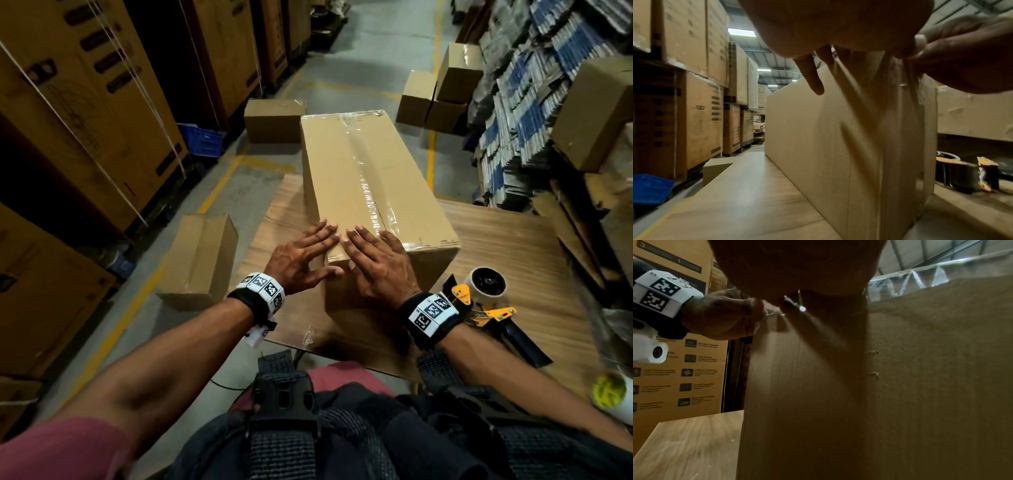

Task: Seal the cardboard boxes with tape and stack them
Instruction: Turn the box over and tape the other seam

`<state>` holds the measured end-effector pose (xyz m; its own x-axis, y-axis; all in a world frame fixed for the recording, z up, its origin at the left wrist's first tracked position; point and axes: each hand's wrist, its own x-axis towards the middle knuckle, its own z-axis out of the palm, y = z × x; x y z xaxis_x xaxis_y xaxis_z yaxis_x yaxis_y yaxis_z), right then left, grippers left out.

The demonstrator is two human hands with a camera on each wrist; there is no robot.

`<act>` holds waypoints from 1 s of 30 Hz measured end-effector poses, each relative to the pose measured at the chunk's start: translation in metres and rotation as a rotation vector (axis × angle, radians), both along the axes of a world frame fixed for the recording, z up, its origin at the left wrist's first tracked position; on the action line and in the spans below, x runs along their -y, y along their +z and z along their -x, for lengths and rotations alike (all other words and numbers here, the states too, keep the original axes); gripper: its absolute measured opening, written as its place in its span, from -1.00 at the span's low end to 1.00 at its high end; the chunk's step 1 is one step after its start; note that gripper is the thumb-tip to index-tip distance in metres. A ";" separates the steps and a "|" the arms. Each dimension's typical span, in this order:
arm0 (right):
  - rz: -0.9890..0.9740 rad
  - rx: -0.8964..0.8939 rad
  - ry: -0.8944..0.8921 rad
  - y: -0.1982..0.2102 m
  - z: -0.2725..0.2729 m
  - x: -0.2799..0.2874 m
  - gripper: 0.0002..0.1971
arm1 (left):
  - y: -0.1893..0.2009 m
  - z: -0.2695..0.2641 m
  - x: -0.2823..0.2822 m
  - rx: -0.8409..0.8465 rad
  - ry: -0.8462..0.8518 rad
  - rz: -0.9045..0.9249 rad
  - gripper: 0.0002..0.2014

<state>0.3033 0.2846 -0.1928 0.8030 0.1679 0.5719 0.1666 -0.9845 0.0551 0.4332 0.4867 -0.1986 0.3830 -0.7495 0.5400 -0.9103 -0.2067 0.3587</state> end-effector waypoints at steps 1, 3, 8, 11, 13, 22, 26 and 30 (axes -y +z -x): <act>-0.004 0.004 0.000 0.000 0.000 0.000 -0.51 | 0.000 -0.002 -0.002 -0.006 -0.023 -0.004 -0.31; -0.030 0.018 -0.003 -0.002 -0.001 0.000 -0.55 | 0.001 -0.005 -0.006 -0.001 -0.054 -0.028 -0.34; -0.036 0.043 0.011 -0.007 -0.004 0.001 -0.52 | -0.001 -0.006 -0.006 0.051 -0.063 -0.041 -0.42; -0.049 0.035 0.007 -0.007 -0.005 0.000 -0.50 | -0.006 0.011 -0.002 0.007 0.072 0.047 -0.33; -0.065 0.011 0.005 -0.006 -0.004 0.001 -0.48 | -0.007 0.025 0.004 -0.003 0.155 0.128 -0.38; -0.113 -0.079 -0.273 0.014 0.028 0.060 -0.37 | -0.005 0.022 0.006 0.118 0.112 0.005 -0.65; -0.197 -0.166 -0.281 -0.001 0.042 0.084 -0.35 | -0.002 0.020 0.010 0.116 0.126 -0.004 -0.67; -0.266 -0.173 -0.264 -0.001 0.037 0.083 -0.35 | 0.008 0.026 0.017 0.100 0.175 0.023 -0.72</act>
<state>0.2665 0.2011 -0.1933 0.8866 -0.1923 0.4207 -0.1090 -0.9707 -0.2141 0.4069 0.4698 -0.1908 0.4501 -0.6635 0.5976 -0.8924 -0.3577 0.2751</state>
